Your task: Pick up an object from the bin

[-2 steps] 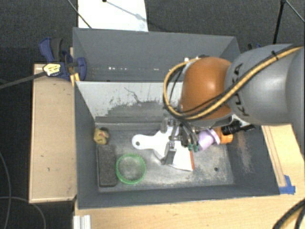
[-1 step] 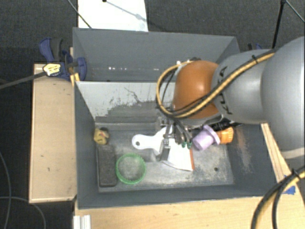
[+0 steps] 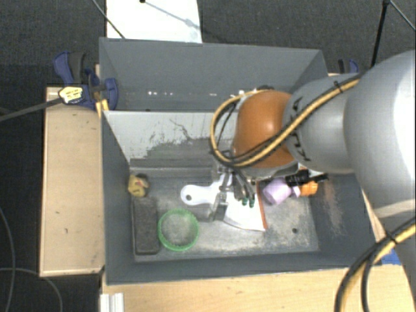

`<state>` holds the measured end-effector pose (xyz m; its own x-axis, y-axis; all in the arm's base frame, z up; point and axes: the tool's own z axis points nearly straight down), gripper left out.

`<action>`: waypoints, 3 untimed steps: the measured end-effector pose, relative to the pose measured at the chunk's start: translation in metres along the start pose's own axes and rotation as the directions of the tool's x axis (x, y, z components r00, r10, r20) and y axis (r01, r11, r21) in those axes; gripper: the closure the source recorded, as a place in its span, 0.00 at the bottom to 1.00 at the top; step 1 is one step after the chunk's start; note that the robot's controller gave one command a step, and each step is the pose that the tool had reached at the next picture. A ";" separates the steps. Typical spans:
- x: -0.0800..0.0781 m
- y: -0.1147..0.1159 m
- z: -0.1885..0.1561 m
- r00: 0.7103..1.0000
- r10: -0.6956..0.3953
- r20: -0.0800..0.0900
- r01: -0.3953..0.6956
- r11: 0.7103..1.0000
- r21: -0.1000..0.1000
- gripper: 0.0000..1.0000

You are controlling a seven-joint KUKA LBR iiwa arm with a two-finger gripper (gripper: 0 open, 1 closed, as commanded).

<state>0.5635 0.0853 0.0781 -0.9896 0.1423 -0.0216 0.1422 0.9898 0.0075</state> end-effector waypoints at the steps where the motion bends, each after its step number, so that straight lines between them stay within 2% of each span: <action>1: 0.019 0.032 0.002 1.000 -0.015 -0.005 0.015 1.000 -0.002 1.00; 2: 0.019 0.032 0.002 1.000 -0.013 -0.005 0.013 1.000 -0.002 1.00; 3: -0.028 0.046 -0.183 0.999 -0.031 -0.010 0.031 1.000 0.002 1.00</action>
Offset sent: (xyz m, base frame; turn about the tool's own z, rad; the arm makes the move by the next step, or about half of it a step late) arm 0.0000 0.0000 0.0000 0.0000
